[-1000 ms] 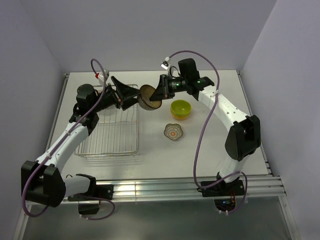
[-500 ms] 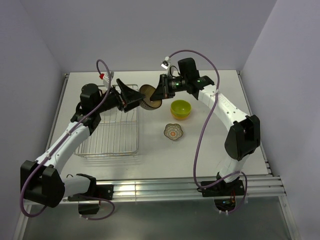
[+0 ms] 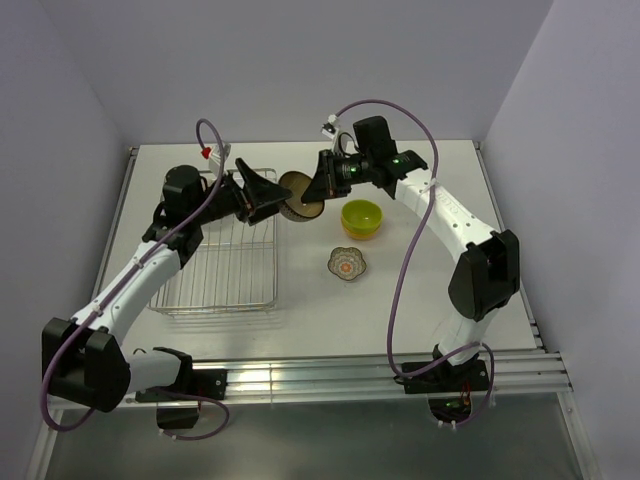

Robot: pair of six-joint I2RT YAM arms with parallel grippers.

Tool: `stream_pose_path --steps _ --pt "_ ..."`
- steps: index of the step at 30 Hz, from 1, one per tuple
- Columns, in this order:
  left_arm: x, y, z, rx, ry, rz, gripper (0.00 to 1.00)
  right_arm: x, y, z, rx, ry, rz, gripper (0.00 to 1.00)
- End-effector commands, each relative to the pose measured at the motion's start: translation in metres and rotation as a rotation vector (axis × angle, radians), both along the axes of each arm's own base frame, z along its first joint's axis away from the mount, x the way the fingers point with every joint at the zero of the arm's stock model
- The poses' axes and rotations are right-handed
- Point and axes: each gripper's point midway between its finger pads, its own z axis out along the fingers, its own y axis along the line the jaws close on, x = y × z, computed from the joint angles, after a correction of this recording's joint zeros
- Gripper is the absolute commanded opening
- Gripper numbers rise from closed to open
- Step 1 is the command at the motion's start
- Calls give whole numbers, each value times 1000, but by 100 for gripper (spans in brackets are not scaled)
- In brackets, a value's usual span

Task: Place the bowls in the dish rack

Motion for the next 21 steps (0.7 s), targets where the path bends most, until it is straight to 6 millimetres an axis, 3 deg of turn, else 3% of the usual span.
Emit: stream_pose_path --steps 1,5,7,16,21 --pt "0 -3 24 -14 -72 -15 93 3 9 36 39 -104 21 0" --pt "-3 -5 24 -21 -74 -34 83 2 10 34 34 -100 19 0" --pt "-4 -4 23 -20 -76 -37 72 3 11 33 33 -98 21 0" --pt "-8 -6 25 -22 -102 -64 1 0 14 36 43 -95 46 0" --pt "-7 -4 18 1 -93 -51 0 -2 13 33 36 -82 49 25"
